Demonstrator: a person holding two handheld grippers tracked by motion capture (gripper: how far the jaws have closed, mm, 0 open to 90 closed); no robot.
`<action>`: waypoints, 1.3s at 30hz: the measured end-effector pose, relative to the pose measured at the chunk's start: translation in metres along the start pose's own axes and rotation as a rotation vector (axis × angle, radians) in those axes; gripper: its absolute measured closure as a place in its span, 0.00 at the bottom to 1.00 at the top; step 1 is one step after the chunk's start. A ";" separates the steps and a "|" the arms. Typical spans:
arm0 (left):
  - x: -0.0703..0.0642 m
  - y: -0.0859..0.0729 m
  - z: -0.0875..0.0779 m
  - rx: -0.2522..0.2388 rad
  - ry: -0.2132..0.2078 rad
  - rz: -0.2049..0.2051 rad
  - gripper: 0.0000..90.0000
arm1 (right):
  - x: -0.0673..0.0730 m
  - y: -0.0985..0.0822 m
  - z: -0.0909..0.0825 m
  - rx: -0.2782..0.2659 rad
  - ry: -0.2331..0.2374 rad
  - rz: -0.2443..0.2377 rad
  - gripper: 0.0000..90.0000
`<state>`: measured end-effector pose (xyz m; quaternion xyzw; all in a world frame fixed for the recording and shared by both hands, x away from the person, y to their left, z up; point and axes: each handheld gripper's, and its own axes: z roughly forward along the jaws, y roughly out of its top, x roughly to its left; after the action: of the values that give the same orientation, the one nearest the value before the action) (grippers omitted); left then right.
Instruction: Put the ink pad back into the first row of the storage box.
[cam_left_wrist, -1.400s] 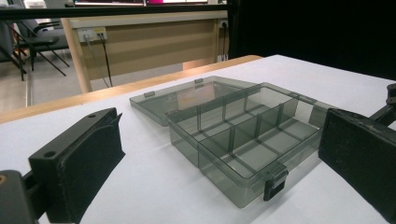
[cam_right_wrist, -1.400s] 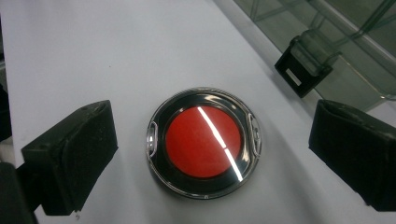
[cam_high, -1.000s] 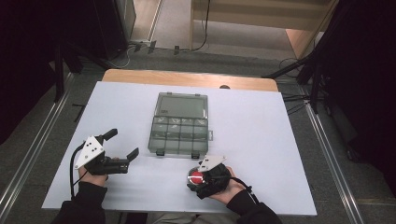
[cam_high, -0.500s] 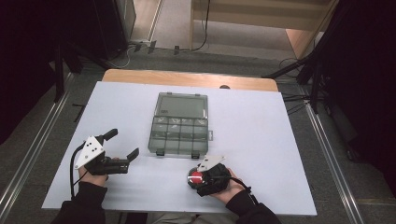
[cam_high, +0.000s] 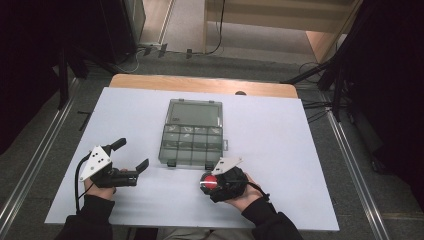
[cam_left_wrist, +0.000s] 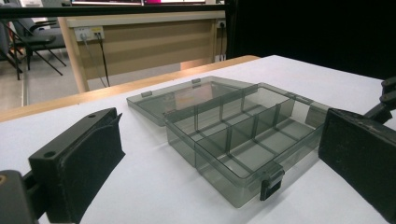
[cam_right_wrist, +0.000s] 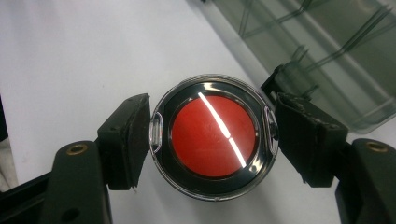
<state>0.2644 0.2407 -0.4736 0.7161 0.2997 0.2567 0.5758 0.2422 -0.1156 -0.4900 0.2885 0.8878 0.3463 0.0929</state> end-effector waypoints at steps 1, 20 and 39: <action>0.000 0.000 0.000 -0.001 0.000 0.000 0.00 | -0.001 0.001 -0.001 -0.004 -0.004 0.004 0.35; 0.000 0.000 0.000 0.002 -0.001 0.001 0.00 | -0.017 0.024 -0.006 -0.032 -0.045 0.011 0.35; 0.000 0.000 0.000 0.004 -0.004 0.000 0.00 | -0.039 0.059 0.005 -0.052 -0.102 0.047 0.35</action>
<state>0.2648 0.2406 -0.4740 0.7176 0.2990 0.2548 0.5750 0.3022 -0.1003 -0.4559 0.3241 0.8655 0.3563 0.1375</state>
